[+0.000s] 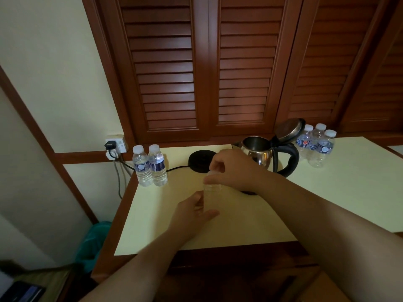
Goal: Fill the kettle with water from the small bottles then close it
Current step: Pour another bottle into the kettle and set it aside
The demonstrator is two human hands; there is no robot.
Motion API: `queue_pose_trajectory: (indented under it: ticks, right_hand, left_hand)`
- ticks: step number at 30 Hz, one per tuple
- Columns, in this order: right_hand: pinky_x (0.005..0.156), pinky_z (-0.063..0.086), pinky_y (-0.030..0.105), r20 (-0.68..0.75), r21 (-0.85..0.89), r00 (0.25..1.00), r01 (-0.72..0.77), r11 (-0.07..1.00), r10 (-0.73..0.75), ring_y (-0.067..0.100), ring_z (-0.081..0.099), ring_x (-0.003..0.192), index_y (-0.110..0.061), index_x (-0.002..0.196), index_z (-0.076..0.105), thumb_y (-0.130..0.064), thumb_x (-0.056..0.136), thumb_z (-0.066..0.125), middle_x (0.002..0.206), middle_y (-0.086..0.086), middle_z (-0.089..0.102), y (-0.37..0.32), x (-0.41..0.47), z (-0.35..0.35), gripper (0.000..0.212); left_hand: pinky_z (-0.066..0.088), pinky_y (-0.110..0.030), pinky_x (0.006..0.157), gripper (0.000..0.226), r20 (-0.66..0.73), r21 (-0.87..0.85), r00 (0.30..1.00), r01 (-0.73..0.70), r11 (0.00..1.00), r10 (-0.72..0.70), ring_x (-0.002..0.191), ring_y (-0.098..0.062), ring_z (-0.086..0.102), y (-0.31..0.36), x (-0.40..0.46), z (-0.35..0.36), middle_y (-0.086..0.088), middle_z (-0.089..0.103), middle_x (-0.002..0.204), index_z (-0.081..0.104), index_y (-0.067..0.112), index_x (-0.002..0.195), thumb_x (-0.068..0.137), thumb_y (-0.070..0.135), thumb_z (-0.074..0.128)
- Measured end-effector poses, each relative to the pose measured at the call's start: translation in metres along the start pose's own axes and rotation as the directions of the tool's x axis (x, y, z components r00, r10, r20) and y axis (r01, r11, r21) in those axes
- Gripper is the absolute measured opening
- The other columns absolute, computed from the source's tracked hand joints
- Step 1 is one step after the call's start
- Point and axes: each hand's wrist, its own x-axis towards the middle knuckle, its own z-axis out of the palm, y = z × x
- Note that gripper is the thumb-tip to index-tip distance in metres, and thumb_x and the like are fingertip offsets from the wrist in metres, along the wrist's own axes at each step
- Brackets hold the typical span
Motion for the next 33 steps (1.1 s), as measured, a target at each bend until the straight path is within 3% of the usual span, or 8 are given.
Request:
queue_pose_trajectory:
  ticks: [3, 8, 12, 15, 21, 24, 28, 33]
  right_hand:
    - [0.079, 0.058, 0.029, 0.016, 0.02, 0.999, 0.032, 0.999, -0.033, 0.01, 0.065, 0.09, -0.017, 0.108, 0.075, -0.03, 0.087, 0.08, 0.099, -0.005, 0.068, -0.001, 0.003, 0.002, 0.025]
    - [0.076, 0.051, 0.009, 0.008, 0.209, 0.998, 0.066, 0.976, -0.069, -0.008, 0.066, 0.096, -0.017, 0.117, 0.075, -0.008, 0.09, 0.073, 0.109, -0.01, 0.073, 0.009, -0.002, -0.007, 0.029]
    - [0.079, 0.052, 0.01, -0.124, 0.249, 0.992, 0.066, 0.966, -0.036, -0.008, 0.064, 0.098, -0.023, 0.117, 0.073, -0.011, 0.09, 0.075, 0.103, -0.015, 0.071, 0.031, -0.009, -0.015, 0.03]
    - [0.073, 0.048, 0.004, -0.13, 0.205, 0.989, -0.046, 0.978, 0.073, -0.01, 0.062, 0.094, -0.028, 0.116, 0.071, -0.016, 0.092, 0.073, 0.102, -0.021, 0.066, 0.062, -0.025, -0.017, 0.027]
    - [0.079, 0.046, 0.014, -0.03, 0.161, 0.97, -0.233, 0.959, 0.24, -0.003, 0.061, 0.1, -0.027, 0.122, 0.069, -0.023, 0.094, 0.073, 0.107, -0.017, 0.063, 0.127, -0.062, 0.016, 0.028]
    - [0.084, 0.046, 0.015, -0.007, 0.106, 0.97, -0.24, 0.965, 0.242, 0.001, 0.059, 0.101, -0.024, 0.121, 0.069, -0.022, 0.092, 0.074, 0.11, -0.014, 0.061, 0.138, -0.073, 0.036, 0.03]
    - [0.078, 0.033, 0.007, 0.005, -0.008, 0.964, -0.267, 0.964, 0.267, 0.002, 0.051, 0.104, -0.03, 0.127, 0.064, -0.047, 0.085, 0.078, 0.117, -0.016, 0.054, 0.158, -0.084, 0.04, 0.048]
    - [0.098, 0.04, 0.027, -0.086, -0.101, 0.932, -0.36, 0.927, 0.353, 0.011, 0.047, 0.123, -0.036, 0.133, 0.057, -0.083, 0.073, 0.063, 0.135, -0.01, 0.053, 0.19, -0.098, 0.025, 0.077]
  left_hand:
    - [0.056, -0.02, 0.091, 0.049, -0.002, 0.004, 1.0, -0.003, 1.0, 0.003, 0.099, 0.011, 0.067, 0.0, 0.0, 0.0, 0.024, 0.073, 0.107, 0.065, 0.041, 0.122, 0.077, 0.047, 0.084]
    - [0.053, -0.015, 0.09, 0.056, 0.004, 0.023, 1.0, -0.007, 1.0, 0.007, 0.102, 0.01, 0.066, 0.003, -0.002, 0.0, 0.024, 0.072, 0.11, 0.063, 0.039, 0.13, 0.079, 0.05, 0.083]
    - [0.052, -0.009, 0.088, 0.074, -0.004, 0.007, 1.0, -0.015, 1.0, 0.015, 0.101, 0.011, 0.064, 0.007, -0.005, -0.003, 0.026, 0.067, 0.114, 0.054, 0.037, 0.139, 0.074, 0.052, 0.087]
    - [0.049, -0.013, 0.096, 0.089, -0.052, -0.083, 0.999, -0.021, 0.996, 0.017, 0.115, 0.004, 0.061, 0.016, -0.004, 0.0, 0.023, 0.062, 0.126, 0.045, 0.038, 0.144, 0.069, 0.052, 0.091]
    - [0.049, -0.02, 0.075, 0.031, -0.148, -0.095, 0.989, -0.026, 0.995, 0.011, 0.093, 0.004, 0.067, 0.031, -0.001, 0.013, 0.022, 0.071, 0.098, 0.064, 0.036, 0.106, 0.083, 0.042, 0.083]
    - [0.052, -0.025, 0.075, 0.03, -0.181, -0.152, 0.983, -0.02, 0.988, -0.008, 0.09, -0.002, 0.07, 0.033, 0.002, 0.019, 0.015, 0.075, 0.096, 0.065, 0.037, 0.103, 0.082, 0.037, 0.086]
    - [0.055, -0.031, 0.078, 0.027, -0.188, -0.283, 0.982, -0.068, 0.957, 0.014, 0.089, -0.016, 0.072, 0.052, 0.009, 0.022, 0.004, 0.076, 0.094, 0.07, 0.03, 0.105, 0.084, 0.024, 0.086]
    - [0.052, -0.026, 0.082, 0.03, -0.166, -0.282, 0.978, -0.173, 0.944, 0.129, 0.095, -0.009, 0.071, 0.089, 0.031, 0.006, 0.01, 0.075, 0.104, 0.068, 0.029, 0.117, 0.09, 0.033, 0.078]
